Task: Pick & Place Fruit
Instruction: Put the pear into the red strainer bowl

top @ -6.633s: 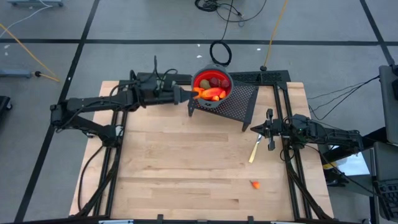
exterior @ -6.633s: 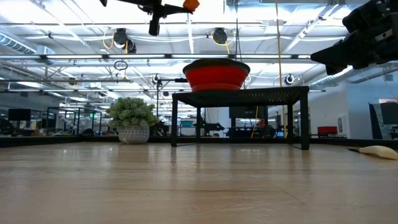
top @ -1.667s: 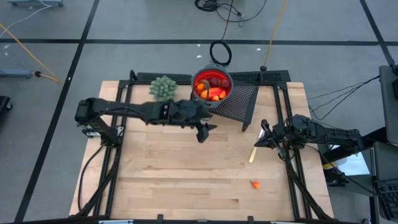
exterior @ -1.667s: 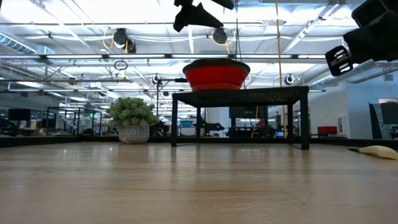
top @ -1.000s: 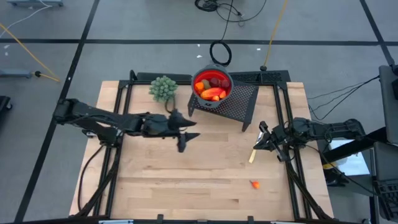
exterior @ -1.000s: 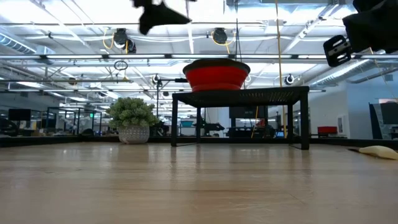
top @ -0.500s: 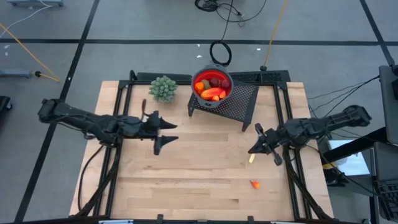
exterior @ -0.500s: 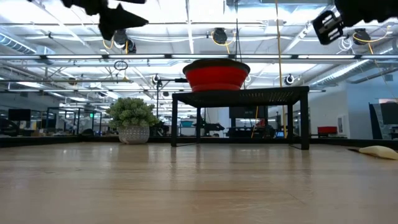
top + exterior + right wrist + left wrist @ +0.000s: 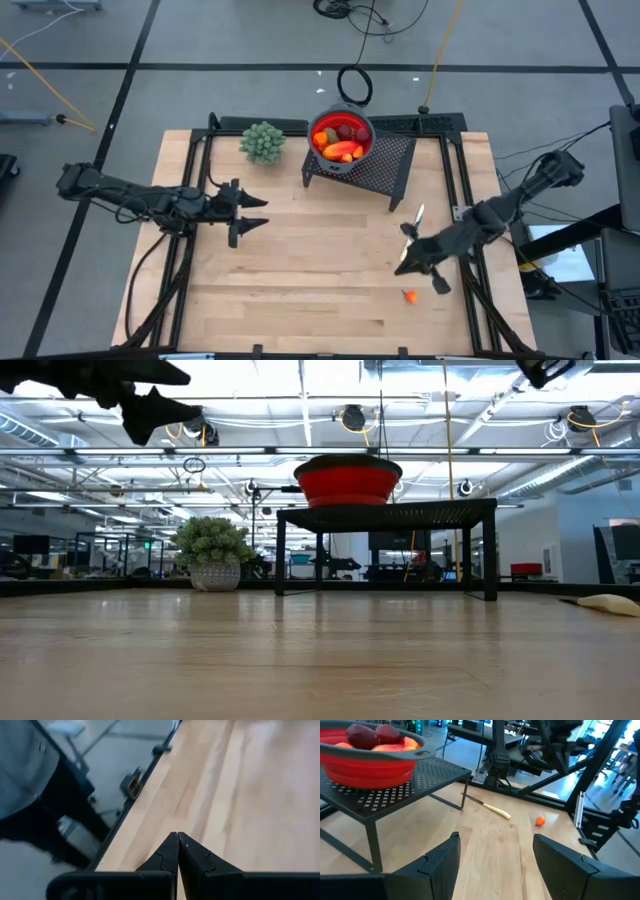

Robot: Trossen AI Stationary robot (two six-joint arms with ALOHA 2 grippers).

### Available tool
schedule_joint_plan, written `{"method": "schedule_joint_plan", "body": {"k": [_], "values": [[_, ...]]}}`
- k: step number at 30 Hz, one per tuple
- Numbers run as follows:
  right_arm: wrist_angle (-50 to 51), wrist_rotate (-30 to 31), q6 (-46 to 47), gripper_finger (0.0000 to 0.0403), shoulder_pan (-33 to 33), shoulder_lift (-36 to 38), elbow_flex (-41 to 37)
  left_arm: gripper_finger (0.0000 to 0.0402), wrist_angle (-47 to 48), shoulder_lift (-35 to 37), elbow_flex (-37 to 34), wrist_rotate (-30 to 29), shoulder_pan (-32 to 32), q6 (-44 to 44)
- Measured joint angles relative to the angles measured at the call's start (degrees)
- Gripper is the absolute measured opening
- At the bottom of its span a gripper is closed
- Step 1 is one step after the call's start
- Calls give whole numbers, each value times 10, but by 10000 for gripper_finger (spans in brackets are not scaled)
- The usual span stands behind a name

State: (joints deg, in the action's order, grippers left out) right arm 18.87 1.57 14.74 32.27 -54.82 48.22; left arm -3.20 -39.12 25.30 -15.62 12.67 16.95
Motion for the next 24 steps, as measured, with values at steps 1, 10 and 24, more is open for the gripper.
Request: {"method": "schedule_joint_plan", "body": {"k": [1,10,24], "values": [[11,2,11,0,11,-15,10,250,0,6,-5,0,0,-1],[59,0,141,0,81,-132,69,250,6,34,-29,0,0,-28],[187,-3,262,0,121,-254,169,250,53,96,-31,44,0,-89]]}}
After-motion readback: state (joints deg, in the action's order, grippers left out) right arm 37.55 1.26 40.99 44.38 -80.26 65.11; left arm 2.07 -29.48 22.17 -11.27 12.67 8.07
